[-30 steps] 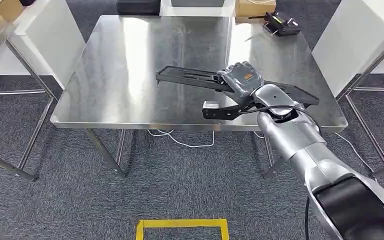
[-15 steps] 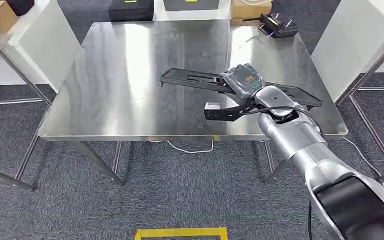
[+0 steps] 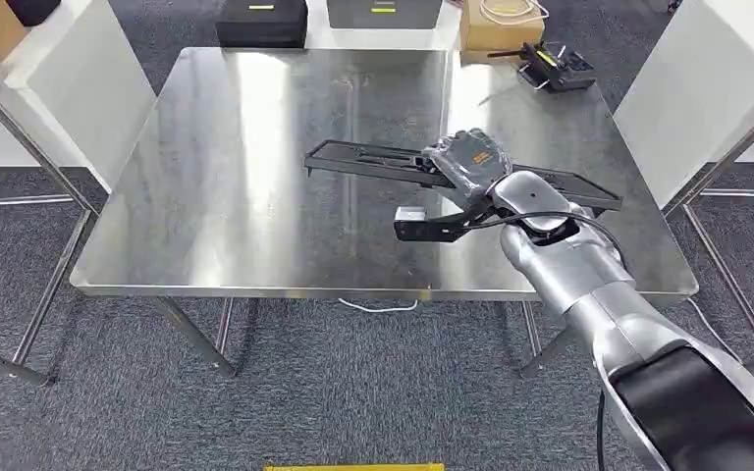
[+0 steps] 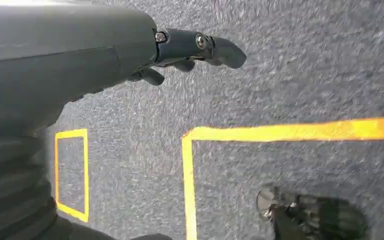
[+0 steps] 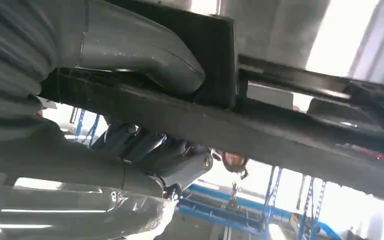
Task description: Take the parts from the cabinet and place them on the table.
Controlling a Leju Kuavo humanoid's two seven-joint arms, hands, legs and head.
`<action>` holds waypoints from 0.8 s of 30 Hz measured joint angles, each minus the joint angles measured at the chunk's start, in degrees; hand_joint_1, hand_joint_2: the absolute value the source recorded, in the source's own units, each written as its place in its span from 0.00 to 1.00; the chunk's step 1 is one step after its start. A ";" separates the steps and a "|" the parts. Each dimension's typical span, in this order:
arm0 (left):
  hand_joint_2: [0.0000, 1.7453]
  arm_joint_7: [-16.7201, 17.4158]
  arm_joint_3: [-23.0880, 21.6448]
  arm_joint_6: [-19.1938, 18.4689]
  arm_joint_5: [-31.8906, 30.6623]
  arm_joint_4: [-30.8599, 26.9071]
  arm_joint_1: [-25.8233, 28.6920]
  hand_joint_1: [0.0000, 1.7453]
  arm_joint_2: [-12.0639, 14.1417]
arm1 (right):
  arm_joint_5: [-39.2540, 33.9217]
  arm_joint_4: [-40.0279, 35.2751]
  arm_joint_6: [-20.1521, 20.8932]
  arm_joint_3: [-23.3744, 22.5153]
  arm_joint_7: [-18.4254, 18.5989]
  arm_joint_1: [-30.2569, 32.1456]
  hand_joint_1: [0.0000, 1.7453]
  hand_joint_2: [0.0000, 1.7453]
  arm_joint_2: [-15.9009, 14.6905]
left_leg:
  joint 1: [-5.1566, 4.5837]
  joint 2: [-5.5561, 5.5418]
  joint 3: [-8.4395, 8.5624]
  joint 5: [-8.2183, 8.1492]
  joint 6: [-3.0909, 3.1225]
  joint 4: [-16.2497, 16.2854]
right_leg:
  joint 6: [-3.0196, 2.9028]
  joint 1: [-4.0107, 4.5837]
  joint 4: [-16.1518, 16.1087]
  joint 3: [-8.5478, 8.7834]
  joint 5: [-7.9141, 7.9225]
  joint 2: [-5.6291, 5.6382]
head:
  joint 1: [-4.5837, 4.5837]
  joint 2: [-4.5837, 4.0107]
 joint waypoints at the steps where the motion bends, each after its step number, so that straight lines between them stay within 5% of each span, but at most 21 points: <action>1: 1.00 0.00 0.09 -0.02 0.00 -0.02 -0.07 0.00 0.00 | -0.04 0.07 0.00 0.04 0.00 0.20 1.00 1.00 -0.04 | -0.07 -0.03 0.21 -0.30 0.26 0.00 | -0.16 -0.09 4.50 -2.72 -1.39 0.02 | -0.09 0.00; 3: 1.00 0.02 0.31 -0.07 0.02 -0.02 -0.02 0.00 0.00 | -0.11 0.24 0.02 0.07 -0.07 0.90 1.00 1.00 -0.15 | -0.12 -0.35 0.94 -0.94 0.30 0.01 | 0.31 -0.13 10.75 -7.19 -2.15 0.00 | 0.11 0.00; 4: 1.00 0.07 0.33 -0.09 0.02 0.00 0.04 0.00 0.00 | -0.11 0.26 0.00 0.07 -0.09 1.16 1.00 1.00 -0.17 | -0.12 -0.45 1.46 -1.34 0.19 0.03 | 0.86 -0.13 9.61 -7.32 -0.78 0.00 | 0.09 0.00; 7: 1.00 0.09 0.41 -0.11 0.07 0.00 0.14 0.00 -0.07 | -0.13 0.26 0.00 0.07 -0.09 1.13 1.00 1.00 -0.17 | -0.13 -0.68 3.35 -2.79 -0.53 0.10 | 2.49 -0.35 -5.17 -2.01 7.72 -0.28 | 0.33 0.00; 8: 1.00 0.09 0.46 -0.11 0.07 0.00 0.13 0.00 -0.07 | -0.15 0.28 0.02 0.09 -0.09 1.13 1.00 1.00 -0.20 | -0.49 -0.67 3.53 -3.27 -0.90 0.22 | 2.14 -0.25 -7.88 -0.83 8.29 -0.48 | 0.44 0.00; 12: 1.00 0.09 0.76 -0.15 0.07 0.00 0.01 0.00 -0.04 | -0.15 0.28 0.29 0.09 -0.13 0.94 1.00 1.00 -0.22 | -0.35 -0.67 3.86 -4.33 -1.98 0.24 | 0.33 -0.08 -8.16 -0.22 7.63 -0.24 | 0.33 0.00; 13: 1.00 0.07 0.79 -0.15 0.09 -0.04 0.02 0.00 0.09 | -0.13 0.20 0.39 0.07 -0.13 0.79 1.00 1.00 -0.13 | -0.06 -0.57 3.52 -5.01 -2.34 0.67 | 0.04 -1.00 -8.35 0.23 7.54 -0.16 | 0.33 0.00; 14: 1.00 0.02 0.79 -0.17 0.07 -0.02 0.05 0.00 0.07 | -0.13 0.20 0.42 0.07 -0.13 0.65 1.00 1.00 -0.11 | -0.12 -0.32 2.77 -6.00 -2.77 2.91 | -0.67 -0.97 -8.36 0.65 7.17 -0.08 | 0.05 0.00; 17: 1.00 0.04 0.81 -0.24 0.09 -0.02 -0.03 0.00 0.02 | -0.13 0.20 0.63 0.13 -0.13 0.67 1.00 1.00 0.04 | 0.40 -0.24 -4.97 -10.94 -3.68 16.33 | -1.50 -0.88 -8.35 1.42 6.29 -0.07 | -0.04 0.00; 18: 1.00 0.04 0.83 -0.24 0.09 -0.02 0.04 0.00 0.02 | -0.13 0.20 0.63 0.20 -0.18 0.88 1.00 1.00 0.04 | 0.51 -0.19 -7.18 -11.18 -3.82 19.20 | -1.47 -0.87 -8.34 1.76 6.03 -0.05 | -0.07 0.00; 19: 1.00 0.04 0.85 -0.24 0.09 0.00 0.09 0.00 0.02 | -0.13 0.20 0.61 0.24 -0.15 1.15 1.00 1.00 0.04 | 0.60 -0.13 -8.12 -9.75 -3.87 19.31 | -1.31 -0.88 -8.34 2.29 5.59 -0.01 | -0.07 0.00; 20: 1.00 0.04 0.85 -0.24 0.09 0.00 0.15 0.00 0.04 | -0.11 0.20 0.63 0.26 -0.15 1.30 1.00 1.00 0.04 | 0.70 -0.02 -7.45 -6.63 -3.83 16.28 | -1.17 -0.90 -8.34 3.05 5.07 0.03 | -0.09 0.00; 22: 1.00 0.02 0.85 -0.24 0.09 -0.02 0.12 0.00 0.13 | -0.09 0.15 0.61 0.26 -0.15 1.20 1.00 1.00 0.09 | 0.74 0.05 -3.55 0.45 -3.40 5.77 | -0.75 -0.99 -8.35 4.58 4.06 0.06 | -0.07 0.00; 23: 1.00 0.02 0.87 -0.24 0.09 0.00 0.15 0.00 0.15 | -0.09 0.15 0.63 0.26 -0.13 1.17 1.00 1.00 0.13 | 0.67 0.03 -2.05 1.43 -2.99 2.63 | -0.44 -0.99 -8.54 4.94 3.66 0.04 | 0.02 0.00; 24: 1.00 0.00 0.90 -0.24 0.09 0.00 0.07 0.00 0.15 | -0.04 0.15 0.63 0.28 -0.11 0.87 1.00 1.00 0.18 | 0.12 0.04 -1.46 0.57 -2.68 2.09 | 0.01 -0.38 -8.59 4.95 3.41 0.11 | 0.09 0.00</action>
